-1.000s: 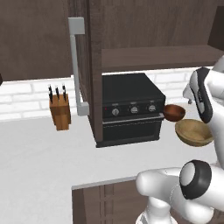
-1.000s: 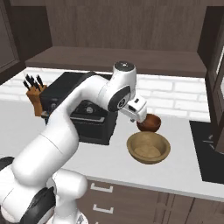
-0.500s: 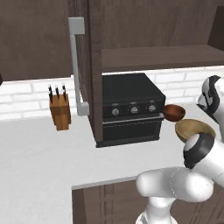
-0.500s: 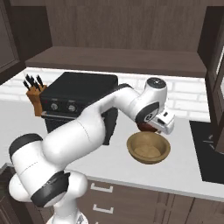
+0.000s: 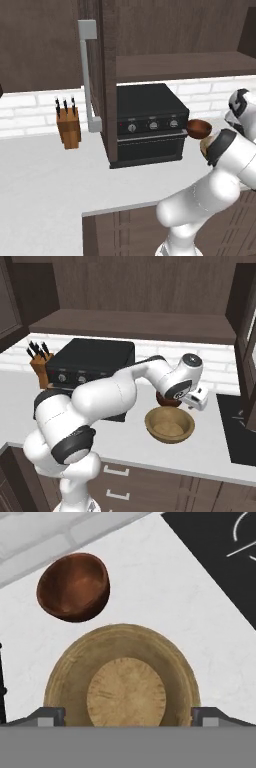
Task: Pick up the bowls on the counter and stack them on top of one another in the open cabinet. Place the smaller bowl on top of the larger bowl.
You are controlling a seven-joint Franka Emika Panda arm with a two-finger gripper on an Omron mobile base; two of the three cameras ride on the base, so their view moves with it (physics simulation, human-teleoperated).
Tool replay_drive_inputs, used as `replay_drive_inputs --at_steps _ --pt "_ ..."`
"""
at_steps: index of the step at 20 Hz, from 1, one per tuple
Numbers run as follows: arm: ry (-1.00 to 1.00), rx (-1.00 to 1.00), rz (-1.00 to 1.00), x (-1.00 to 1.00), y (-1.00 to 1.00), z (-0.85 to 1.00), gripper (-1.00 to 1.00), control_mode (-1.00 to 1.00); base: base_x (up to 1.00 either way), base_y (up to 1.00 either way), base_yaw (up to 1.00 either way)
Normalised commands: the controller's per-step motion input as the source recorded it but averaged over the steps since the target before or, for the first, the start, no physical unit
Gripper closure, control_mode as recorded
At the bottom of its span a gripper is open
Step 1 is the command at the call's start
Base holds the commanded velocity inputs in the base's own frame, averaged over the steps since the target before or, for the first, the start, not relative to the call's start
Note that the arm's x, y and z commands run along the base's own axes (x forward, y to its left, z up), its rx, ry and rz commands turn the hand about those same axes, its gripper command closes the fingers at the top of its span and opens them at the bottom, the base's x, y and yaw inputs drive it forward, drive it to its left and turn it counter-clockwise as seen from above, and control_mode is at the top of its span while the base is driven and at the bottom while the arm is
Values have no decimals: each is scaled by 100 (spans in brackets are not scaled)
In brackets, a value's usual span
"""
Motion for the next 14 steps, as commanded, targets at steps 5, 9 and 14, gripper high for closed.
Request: replay_drive_inputs --at_steps 5,9,14 --pt "21 -2 0 51 1 -8 -100 -100 0 0 0" --pt "7 0 0 11 1 -20 -100 -100 0 0 0" --pt "1 3 2 1 -16 -7 -100 -100 0 0 0"
